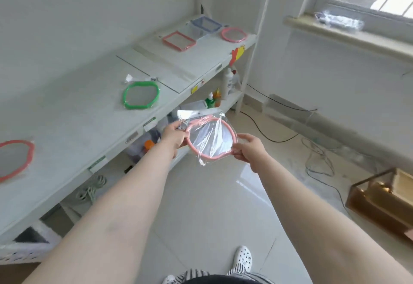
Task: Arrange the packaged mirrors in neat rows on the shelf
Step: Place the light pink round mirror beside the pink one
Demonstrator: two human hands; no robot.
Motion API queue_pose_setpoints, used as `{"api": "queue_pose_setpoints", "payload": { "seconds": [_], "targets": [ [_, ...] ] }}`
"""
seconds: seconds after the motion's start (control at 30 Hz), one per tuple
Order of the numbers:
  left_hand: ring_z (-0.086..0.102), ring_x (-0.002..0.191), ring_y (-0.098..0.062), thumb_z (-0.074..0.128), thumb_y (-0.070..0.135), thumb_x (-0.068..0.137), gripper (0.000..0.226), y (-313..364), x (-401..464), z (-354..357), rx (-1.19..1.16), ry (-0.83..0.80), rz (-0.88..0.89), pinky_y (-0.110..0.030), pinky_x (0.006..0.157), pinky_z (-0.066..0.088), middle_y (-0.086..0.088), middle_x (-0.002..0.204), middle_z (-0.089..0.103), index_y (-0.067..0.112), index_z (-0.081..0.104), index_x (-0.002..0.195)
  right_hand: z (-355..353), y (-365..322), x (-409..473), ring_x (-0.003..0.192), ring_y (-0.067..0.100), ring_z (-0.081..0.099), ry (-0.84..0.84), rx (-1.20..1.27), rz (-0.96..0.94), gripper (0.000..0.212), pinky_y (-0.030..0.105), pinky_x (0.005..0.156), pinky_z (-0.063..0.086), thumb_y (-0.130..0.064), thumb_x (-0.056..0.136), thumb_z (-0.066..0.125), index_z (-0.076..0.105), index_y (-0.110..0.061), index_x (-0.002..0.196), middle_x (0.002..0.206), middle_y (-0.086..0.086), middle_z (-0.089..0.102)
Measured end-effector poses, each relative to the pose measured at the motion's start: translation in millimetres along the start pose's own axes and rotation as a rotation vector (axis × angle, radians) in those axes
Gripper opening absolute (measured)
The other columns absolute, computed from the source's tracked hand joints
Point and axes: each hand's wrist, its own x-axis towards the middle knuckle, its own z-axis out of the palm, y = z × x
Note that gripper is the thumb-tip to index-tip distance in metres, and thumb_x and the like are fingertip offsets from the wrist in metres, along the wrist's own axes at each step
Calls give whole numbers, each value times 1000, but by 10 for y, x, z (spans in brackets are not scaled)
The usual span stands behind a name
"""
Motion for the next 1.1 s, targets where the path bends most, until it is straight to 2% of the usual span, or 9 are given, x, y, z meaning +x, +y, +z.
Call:
{"api": "queue_pose_setpoints", "payload": {
  "seconds": [0.17, 0.27, 0.33, 0.47, 0.63, 0.73, 0.8, 0.97, 1.1],
  "targets": [
    [61, 81, -22, 55, -9, 87, 58, 111, 76, 907, 36, -51, 64, -29, 68, 56, -17, 126, 59, 15, 45, 139, -822, -113, 253, 59, 17, 61, 62, -30, -13, 54, 20, 58, 58, 7, 80, 61, 53, -12, 130, 84, 15, 66],
    [65, 96, -27, 59, -8, 85, 61, 150, 168, 1269, 74, -62, 76, -39, 86, 57, -14, 127, 59, 17, 46, 139, -1159, -163, 402, 62, 16, 63, 93, -35, -3, 53, 25, 70, 58, 3, 82, 64, 51, -10, 132, 86, 16, 68],
    [65, 100, -29, 58, -9, 84, 62, 211, 186, 1433, 99, -68, 76, -41, 89, 57, -13, 125, 60, 19, 46, 138, -1309, -214, 493, 63, 15, 64, 102, -41, 4, 53, 25, 74, 58, 1, 83, 65, 50, -9, 132, 84, 14, 68],
    [65, 102, -31, 55, -10, 86, 61, 420, 295, 1722, 118, -76, 86, -39, 85, 58, -13, 125, 59, 19, 45, 139, -1499, -318, 732, 64, 13, 66, 121, -18, 22, 51, 24, 72, 58, 0, 84, 64, 50, -7, 133, 96, 18, 70],
    [66, 97, -28, 54, -13, 85, 63, 634, 665, 2050, 137, -126, 88, -27, 67, 59, -13, 128, 57, 15, 44, 140, -1640, -464, 1177, 63, 14, 65, 175, -27, 51, 41, 23, 67, 58, 0, 84, 65, 57, -1, 124, 103, 21, 70],
    [65, 92, -25, 54, -12, 85, 62, 797, 994, 2199, 150, -123, 72, -27, 68, 59, -13, 127, 57, 16, 45, 140, -1672, -646, 1499, 68, 18, 64, 209, -47, 68, 32, 31, 81, 58, 0, 82, 66, 62, -1, 115, 96, 18, 71],
    [65, 98, -27, 54, -11, 85, 60, 921, 1239, 2302, 163, -115, 67, -32, 78, 59, -13, 128, 57, 16, 46, 139, -1672, -809, 1711, 73, 20, 60, 227, -62, 71, 16, 36, 89, 55, 0, 82, 64, 66, -4, 97, 86, 16, 69],
    [66, 100, -30, 55, -10, 85, 58, 1281, 1788, 2517, 170, -97, 94, -39, 86, 58, -12, 124, 59, 17, 51, 136, -1665, -1269, 2237, 63, 18, 58, 258, -73, 34, 11, 27, 72, 52, 1, 81, 61, 65, -8, 85, 75, 11, 65],
    [66, 85, -24, 56, -10, 85, 55, 1580, 2125, 2613, 153, -63, 79, -34, 77, 59, -8, 114, 63, 20, 56, 130, -1622, -1558, 2608, 68, 21, 58, 260, -80, 14, 12, 32, 78, 54, 2, 79, 60, 67, -3, 87, 73, 11, 64]
  ]
}}
